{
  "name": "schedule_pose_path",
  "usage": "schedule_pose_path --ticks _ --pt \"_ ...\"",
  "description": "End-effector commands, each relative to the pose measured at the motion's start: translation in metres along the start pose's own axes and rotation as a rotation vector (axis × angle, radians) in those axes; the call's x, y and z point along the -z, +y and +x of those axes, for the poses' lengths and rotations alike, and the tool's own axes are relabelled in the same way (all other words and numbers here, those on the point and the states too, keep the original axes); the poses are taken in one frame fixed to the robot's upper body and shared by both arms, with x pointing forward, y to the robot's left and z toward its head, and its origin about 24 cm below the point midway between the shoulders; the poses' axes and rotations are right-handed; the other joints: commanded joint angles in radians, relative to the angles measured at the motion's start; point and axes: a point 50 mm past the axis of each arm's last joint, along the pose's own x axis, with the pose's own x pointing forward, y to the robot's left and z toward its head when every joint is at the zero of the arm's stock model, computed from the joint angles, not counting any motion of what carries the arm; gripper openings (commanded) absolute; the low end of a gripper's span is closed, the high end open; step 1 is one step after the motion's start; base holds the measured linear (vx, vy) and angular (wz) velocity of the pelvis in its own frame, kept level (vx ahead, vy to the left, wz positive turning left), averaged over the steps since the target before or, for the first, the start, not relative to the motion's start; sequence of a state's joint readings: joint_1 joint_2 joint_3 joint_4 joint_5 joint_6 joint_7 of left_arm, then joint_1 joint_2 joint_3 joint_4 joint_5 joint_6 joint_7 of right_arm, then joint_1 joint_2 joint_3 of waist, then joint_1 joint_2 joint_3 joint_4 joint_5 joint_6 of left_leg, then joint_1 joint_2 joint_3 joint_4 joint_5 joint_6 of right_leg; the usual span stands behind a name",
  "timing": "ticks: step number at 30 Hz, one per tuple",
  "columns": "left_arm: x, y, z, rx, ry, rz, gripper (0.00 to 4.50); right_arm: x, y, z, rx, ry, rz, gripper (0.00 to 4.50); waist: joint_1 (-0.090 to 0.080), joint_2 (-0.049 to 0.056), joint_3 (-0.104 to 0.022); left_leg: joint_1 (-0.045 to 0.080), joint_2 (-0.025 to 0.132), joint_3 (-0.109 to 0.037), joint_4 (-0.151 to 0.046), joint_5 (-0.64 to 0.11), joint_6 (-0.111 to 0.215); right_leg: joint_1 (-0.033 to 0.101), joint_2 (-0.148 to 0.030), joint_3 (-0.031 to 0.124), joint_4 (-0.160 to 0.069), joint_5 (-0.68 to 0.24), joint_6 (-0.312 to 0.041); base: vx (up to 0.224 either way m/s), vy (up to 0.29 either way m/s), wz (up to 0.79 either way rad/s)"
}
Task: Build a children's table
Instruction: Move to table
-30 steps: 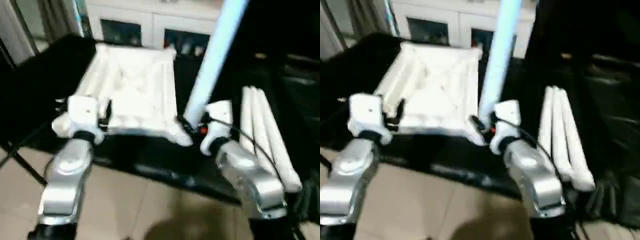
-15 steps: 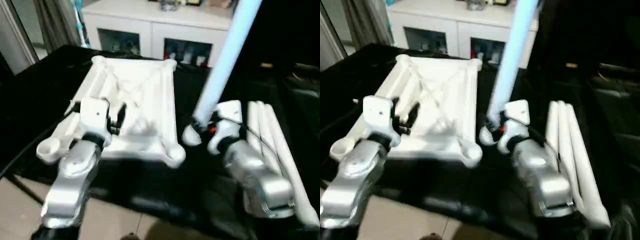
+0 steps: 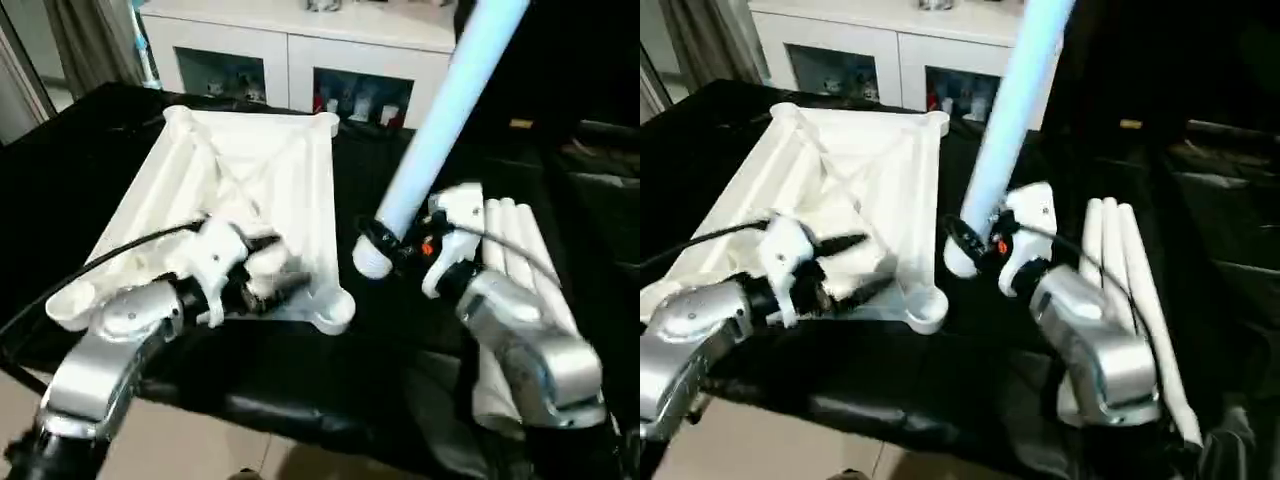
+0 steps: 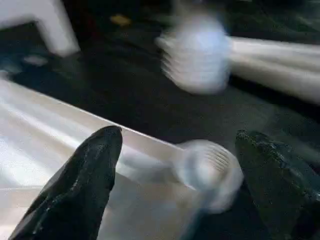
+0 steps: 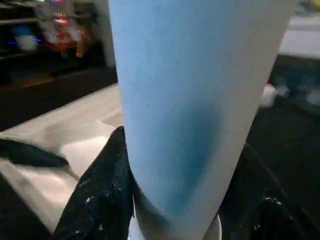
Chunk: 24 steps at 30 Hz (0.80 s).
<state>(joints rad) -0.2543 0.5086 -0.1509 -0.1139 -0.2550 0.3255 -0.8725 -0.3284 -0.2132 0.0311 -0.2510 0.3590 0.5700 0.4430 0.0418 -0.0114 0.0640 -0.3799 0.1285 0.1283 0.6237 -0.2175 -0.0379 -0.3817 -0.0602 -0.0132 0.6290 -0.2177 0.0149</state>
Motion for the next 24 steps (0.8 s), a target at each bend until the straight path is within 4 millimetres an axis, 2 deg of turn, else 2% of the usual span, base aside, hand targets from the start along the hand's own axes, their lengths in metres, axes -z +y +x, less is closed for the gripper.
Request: schedule_pose_path --ticks 1,2,3,4,5,6,8,10,14,15,16,18,19,20,22,23,24 --pt "0.001 0.001 0.003 0.056 0.022 0.037 3.69 -0.007 -0.005 -0.001 -0.025 -0.034 -0.008 1.88 0.002 0.003 -0.042 0.031 0.076 -0.011 -0.101 -0.272 -0.027 0.019 -0.081 0.046 -0.089 -0.301 -0.172 -0.057 -0.046 0.08" --pt "0.002 0.003 0.005 0.067 0.026 0.070 3.69 -0.009 -0.006 -0.002 -0.045 -0.034 -0.013 1.88 0.002 0.003 -0.043 0.031 0.078 -0.007 -0.101 -0.260 -0.031 0.019 -0.082 0.047 -0.088 -0.294 -0.173 -0.057 -0.046 0.08" --pt "0.003 0.004 0.007 0.086 0.032 0.084 3.64 -0.010 -0.007 -0.003 -0.067 -0.032 -0.019 1.88 0.002 0.003 -0.042 0.025 0.083 -0.003 -0.106 -0.245 -0.036 0.022 -0.080 0.044 -0.087 -0.285 -0.169 0.000 0.000 0.00" --pt "0.003 0.005 0.007 0.091 0.034 0.088 3.36 -0.011 -0.007 -0.003 -0.073 -0.031 -0.021 1.88 0.001 0.002 -0.041 0.024 0.084 -0.001 -0.108 -0.247 -0.042 0.022 -0.077 0.042 -0.085 -0.273 -0.169 0.000 0.000 0.00" --pt "0.004 0.007 0.009 0.118 0.042 0.109 3.27 -0.012 -0.007 -0.004 -0.114 -0.018 -0.031 1.88 0.001 0.001 -0.042 0.025 0.084 0.001 -0.108 -0.255 -0.044 0.021 -0.075 0.042 -0.084 -0.266 -0.167 0.000 0.000 0.00" --pt "0.007 0.008 0.010 0.154 0.070 0.116 3.27 -0.013 -0.008 -0.006 -0.170 0.003 -0.044 1.88 0.001 0.004 -0.043 0.026 0.086 0.001 -0.107 -0.252 -0.045 0.021 -0.076 0.043 -0.082 -0.252 -0.171 0.000 0.000 0.00" --pt "0.011 0.011 0.011 0.195 0.112 0.133 3.22 -0.014 -0.007 -0.010 -0.258 0.046 -0.065 1.88 0.002 0.002 -0.044 0.024 0.085 0.005 -0.105 -0.224 -0.035 0.025 -0.075 0.043 -0.080 -0.211 -0.178 0.000 0.000 0.00" --pt "0.014 0.012 0.012 0.218 0.138 0.130 2.82 -0.013 -0.006 -0.015 -0.301 0.071 -0.076 1.88 -0.001 0.004 -0.046 0.020 0.087 0.006 -0.102 -0.176 -0.020 0.030 -0.076 0.041 -0.073 -0.133 -0.202 0.000 0.000 0.00" --pt "0.019 0.016 0.011 0.268 0.179 0.141 2.76 -0.011 -0.009 -0.020 -0.323 0.103 -0.100 1.88 -0.002 0.003 -0.050 0.019 0.087 0.011 -0.094 -0.108 0.004 0.034 -0.074 0.039 -0.063 -0.017 -0.243 0.000 0.000 0.00" --pt "0.019 0.018 0.011 0.287 0.188 0.148 2.46 -0.011 -0.009 -0.022 -0.324 0.105 -0.101 1.88 -0.004 0.010 -0.048 0.017 0.088 0.012 -0.094 -0.097 0.012 0.035 -0.076 0.038 -0.060 0.019 -0.261 0.000 0.000 0.00" --pt "0.020 0.020 0.010 0.299 0.197 0.149 2.38 -0.011 -0.010 -0.023 -0.326 0.107 -0.101 1.88 -0.005 0.008 -0.048 0.019 0.088 0.013 -0.094 -0.097 0.015 0.035 -0.075 0.038 -0.062 0.021 -0.264 0.000 0.000 0.00" --pt "0.020 0.023 0.009 0.318 0.217 0.156 2.39 -0.011 -0.010 -0.025 -0.328 0.113 -0.103 1.88 -0.004 0.011 -0.046 0.024 0.090 0.018 -0.094 -0.114 0.018 0.033 -0.074 0.038 -0.063 0.007 -0.275 0.000 0.000 0.00" --pt "0.021 0.026 0.009 0.327 0.229 0.165 2.31 -0.011 -0.011 -0.026 -0.333 0.119 -0.105 1.88 -0.004 0.016 -0.043 0.025 0.091 0.019 -0.096 -0.121 0.016 0.030 -0.074 0.038 -0.064 -0.001 -0.276 0.000 0.000 0.00" --pt "0.021 0.026 0.009 0.327 0.229 0.165 2.31 -0.011 -0.011 -0.026 -0.333 0.119 -0.105 1.88 -0.005 0.013 -0.042 0.026 0.091 0.020 -0.097 -0.130 0.015 0.031 -0.072 0.038 -0.067 -0.011 -0.276 0.000 0.000 0.00" --pt "0.020 0.032 0.007 0.344 0.255 0.167 1.99 -0.010 -0.010 -0.031 -0.344 0.132 -0.107 1.88 -0.005 0.016 -0.038 0.028 0.093 0.021 -0.098 -0.146 0.009 0.030 -0.074 0.040 -0.070 -0.028 -0.280 0.000 0.000 0.00" --pt "0.021 0.037 0.004 0.350 0.276 0.167 1.92 -0.009 -0.009 -0.033 -0.351 0.140 -0.108 1.88 -0.003 0.014 -0.038 0.028 0.093 0.022 -0.098 -0.146 0.010 0.031 -0.074 0.041 -0.070 -0.033 -0.279 0.000 0.000 0.00" --pt "0.021 0.038 0.003 0.351 0.285 0.168 1.92 -0.008 -0.009 -0.034 -0.353 0.143 -0.108 1.88 -0.003 0.017 -0.037 0.026 0.093 0.022 -0.098 -0.135 0.014 0.033 -0.076 0.041 -0.067 -0.023 -0.281 0.000 0.000 0.00"
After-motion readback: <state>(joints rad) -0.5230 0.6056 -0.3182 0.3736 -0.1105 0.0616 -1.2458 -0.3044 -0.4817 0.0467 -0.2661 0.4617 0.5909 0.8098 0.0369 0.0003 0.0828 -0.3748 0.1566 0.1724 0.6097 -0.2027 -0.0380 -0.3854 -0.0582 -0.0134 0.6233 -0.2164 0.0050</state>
